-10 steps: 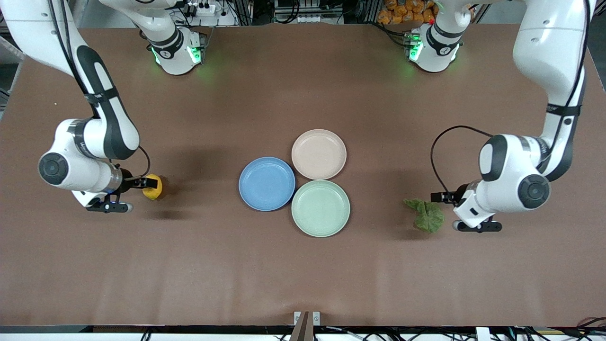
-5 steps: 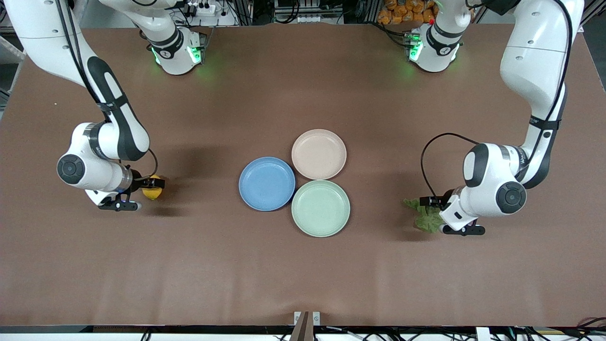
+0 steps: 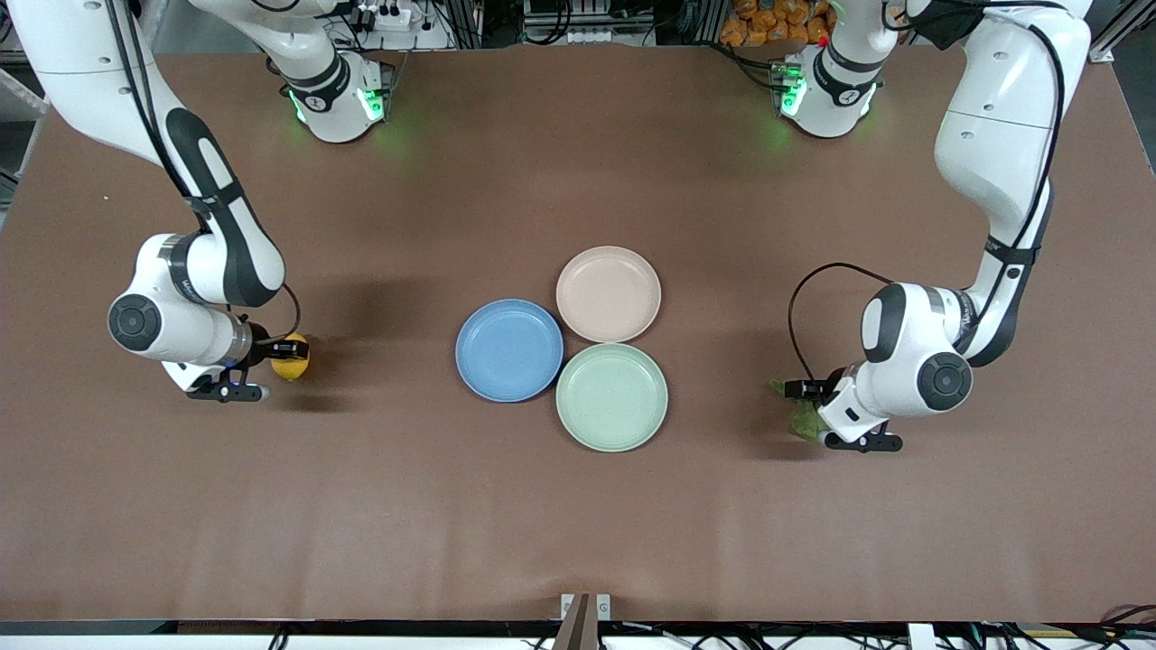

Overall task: Place lemon and lettuce in plates
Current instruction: 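Close the right gripper on the lemon while the left gripper grasps the lettuce, then carry the lemon over the blue plate while the left gripper carries lettuce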

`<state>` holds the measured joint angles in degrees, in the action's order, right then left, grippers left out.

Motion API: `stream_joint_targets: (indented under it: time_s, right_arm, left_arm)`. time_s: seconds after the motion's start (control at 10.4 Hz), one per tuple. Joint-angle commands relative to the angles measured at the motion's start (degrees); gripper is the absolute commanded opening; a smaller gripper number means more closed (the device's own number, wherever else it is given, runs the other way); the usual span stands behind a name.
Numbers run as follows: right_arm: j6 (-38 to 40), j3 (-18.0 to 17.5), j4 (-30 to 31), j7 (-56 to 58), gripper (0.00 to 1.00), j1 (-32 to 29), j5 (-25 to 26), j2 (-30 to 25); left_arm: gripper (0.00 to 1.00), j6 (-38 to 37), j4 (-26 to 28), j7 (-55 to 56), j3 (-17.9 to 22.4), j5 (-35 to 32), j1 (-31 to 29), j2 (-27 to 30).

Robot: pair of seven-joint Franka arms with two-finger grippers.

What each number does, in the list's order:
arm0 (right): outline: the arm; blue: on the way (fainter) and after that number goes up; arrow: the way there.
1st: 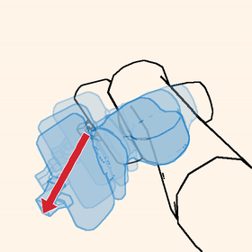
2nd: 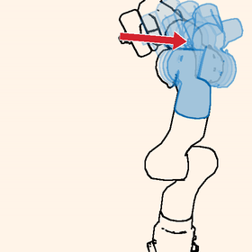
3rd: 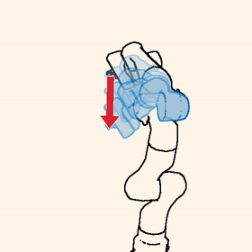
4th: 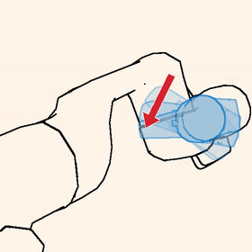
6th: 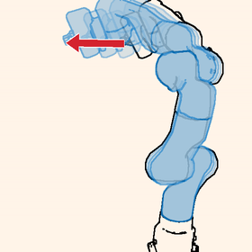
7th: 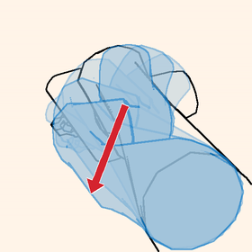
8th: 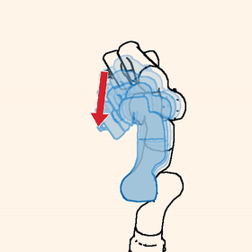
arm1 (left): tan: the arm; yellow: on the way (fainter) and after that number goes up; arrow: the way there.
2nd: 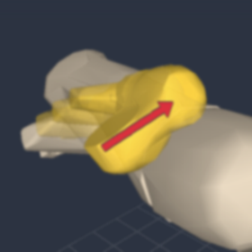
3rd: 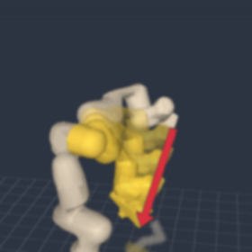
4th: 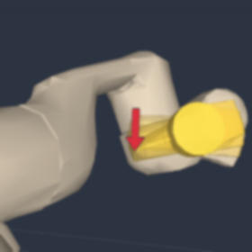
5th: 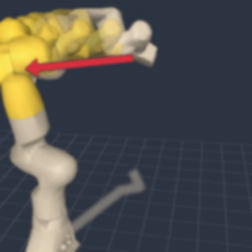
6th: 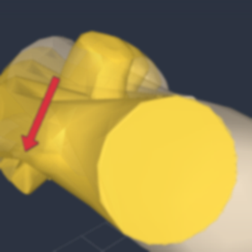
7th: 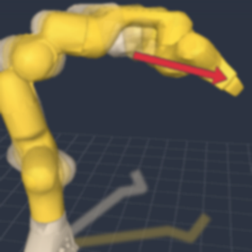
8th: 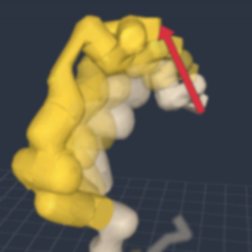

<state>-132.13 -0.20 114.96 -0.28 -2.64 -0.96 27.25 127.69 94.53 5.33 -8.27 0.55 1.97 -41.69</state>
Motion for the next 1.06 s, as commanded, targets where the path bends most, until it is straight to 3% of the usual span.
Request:
stream_joint_targets:
  time_s: [0.0, 0.1, 0.19, 0.39, 0.48, 0.77, 0.96]
  right_arm:
    - [5.36, -0.76, -2.44, -0.59, 0.00, -0.70, -1.23, -1.67]
    - [10.09, -0.85, -5.76, -0.77, 0.00, -0.52, -3.50, -2.20]
    - [15.27, -0.94, -10.06, -1.03, 0.00, -0.09, -5.79, -2.11]
    - [19.45, -1.11, -15.19, -7.41, 0.00, 4.46, -10.19, -1.67]
    - [19.37, -3.03, -16.24, -12.67, 0.00, 6.05, -10.21, -1.67]
    - [16.31, -13.83, -19.15, -29.99, 0.00, 7.20, -10.29, 0.34]
    - [12.53, -16.05, -19.16, -37.13, 0.00, 11.05, -10.29, 1.74]
  left_arm:
    - [0.49, 1.25, -0.92, -0.67, 0.53, -3.69, 0.40, -0.94]
    - [0.13, 1.25, -0.92, -0.49, 0.53, -4.85, 0.31, -0.77]
    - [0.00, 1.25, -0.92, -0.23, 0.53, -4.95, 0.31, -0.68]
    - [0.00, 1.25, -0.92, 1.87, 0.53, -5.21, 0.31, -0.24]
    - [0.00, 1.16, -0.92, 2.23, 0.44, -5.21, 0.40, 0.02]
    - [0.00, -2.69, -0.92, 10.72, -1.13, -5.12, 2.41, 3.88]
    - [0.00, -7.25, -0.92, 17.92, -1.75, -4.33, 5.22, 6.78]
